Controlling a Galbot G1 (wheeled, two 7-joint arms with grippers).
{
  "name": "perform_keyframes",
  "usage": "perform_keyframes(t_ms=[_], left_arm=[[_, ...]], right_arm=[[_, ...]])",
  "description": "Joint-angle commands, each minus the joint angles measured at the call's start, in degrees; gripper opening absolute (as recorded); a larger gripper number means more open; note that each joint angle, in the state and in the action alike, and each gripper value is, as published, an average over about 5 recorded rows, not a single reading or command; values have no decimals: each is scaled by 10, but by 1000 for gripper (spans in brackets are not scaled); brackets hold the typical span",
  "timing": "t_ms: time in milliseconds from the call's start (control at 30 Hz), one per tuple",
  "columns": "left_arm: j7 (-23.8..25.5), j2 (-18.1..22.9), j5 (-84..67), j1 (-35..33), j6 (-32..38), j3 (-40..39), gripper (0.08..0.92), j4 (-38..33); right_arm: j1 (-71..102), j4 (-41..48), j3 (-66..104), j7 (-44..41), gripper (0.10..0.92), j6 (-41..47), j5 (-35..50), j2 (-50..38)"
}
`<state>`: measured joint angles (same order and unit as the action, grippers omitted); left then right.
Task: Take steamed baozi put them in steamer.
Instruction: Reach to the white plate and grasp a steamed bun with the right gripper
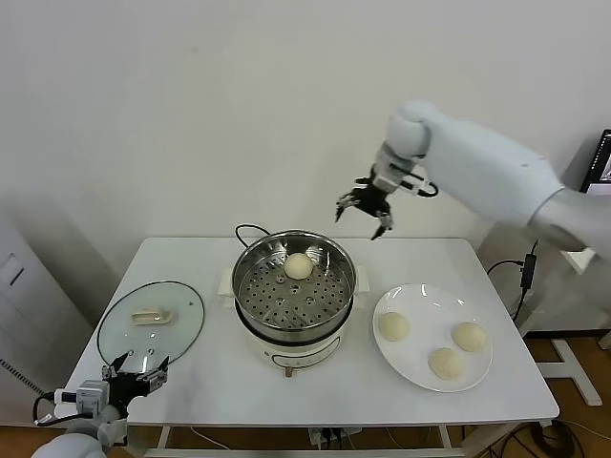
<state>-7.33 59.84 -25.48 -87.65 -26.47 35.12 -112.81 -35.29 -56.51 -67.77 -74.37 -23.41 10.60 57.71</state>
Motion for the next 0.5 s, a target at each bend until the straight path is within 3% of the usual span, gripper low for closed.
perform_keyframes(t_ms=[33,500], left_arm=[[0,0,-1,0,0,0,823,0],[0,6,2,1,-2,0,823,-1]], right_arm=[[-8,-60,-94,9,823,255,127,-106],[138,-44,-19,62,823,283,109,-102]])
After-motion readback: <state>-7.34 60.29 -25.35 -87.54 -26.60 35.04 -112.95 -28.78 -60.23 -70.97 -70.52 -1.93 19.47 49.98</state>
